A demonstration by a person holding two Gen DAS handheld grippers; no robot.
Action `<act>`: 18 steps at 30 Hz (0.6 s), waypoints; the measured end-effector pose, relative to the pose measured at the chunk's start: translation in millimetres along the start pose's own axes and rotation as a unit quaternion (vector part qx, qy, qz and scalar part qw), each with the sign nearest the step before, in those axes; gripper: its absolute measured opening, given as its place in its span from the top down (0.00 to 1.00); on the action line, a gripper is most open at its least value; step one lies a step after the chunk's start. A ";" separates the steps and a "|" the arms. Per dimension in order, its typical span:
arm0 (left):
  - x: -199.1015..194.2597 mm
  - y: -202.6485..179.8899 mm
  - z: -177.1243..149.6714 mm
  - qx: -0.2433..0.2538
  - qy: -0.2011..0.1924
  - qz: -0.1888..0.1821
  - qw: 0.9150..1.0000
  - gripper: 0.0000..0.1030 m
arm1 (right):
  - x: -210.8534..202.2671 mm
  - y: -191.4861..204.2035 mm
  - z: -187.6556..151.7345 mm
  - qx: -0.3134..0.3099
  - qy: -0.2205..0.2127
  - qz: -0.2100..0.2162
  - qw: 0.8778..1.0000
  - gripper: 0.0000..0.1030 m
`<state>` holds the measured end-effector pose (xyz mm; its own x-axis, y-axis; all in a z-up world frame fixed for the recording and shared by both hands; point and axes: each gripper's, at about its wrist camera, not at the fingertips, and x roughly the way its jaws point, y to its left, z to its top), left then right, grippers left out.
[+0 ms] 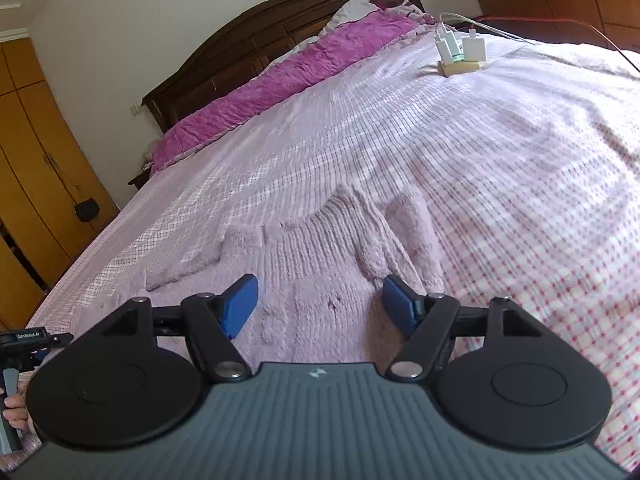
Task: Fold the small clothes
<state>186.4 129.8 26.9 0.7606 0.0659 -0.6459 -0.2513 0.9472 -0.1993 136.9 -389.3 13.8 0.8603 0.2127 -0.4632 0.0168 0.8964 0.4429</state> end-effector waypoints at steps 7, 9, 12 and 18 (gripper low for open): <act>-11.8 -1.6 -1.9 0.005 -0.001 -0.013 1.000 0.52 | 23.6 5.7 26.1 -0.018 0.001 -0.006 1.000 0.27; -12.8 -3.1 -2.9 0.012 -0.001 -0.010 1.000 0.52 | 41.0 -1.0 24.3 -0.006 0.022 -0.022 0.999 0.27; -14.9 -5.6 -4.4 0.012 0.001 -0.011 1.000 0.52 | 41.9 -0.7 23.2 -0.005 0.010 -0.024 1.000 0.26; -32.3 -7.5 -7.7 0.022 0.004 -0.012 1.000 0.52 | 17.9 -1.3 23.3 0.022 0.002 -0.008 1.000 0.26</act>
<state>159.1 118.2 43.6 0.7609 0.0404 -0.6476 -0.2058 0.9616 -0.1817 164.2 -395.7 22.8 0.8580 0.1990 -0.4735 0.0538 0.8820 0.4682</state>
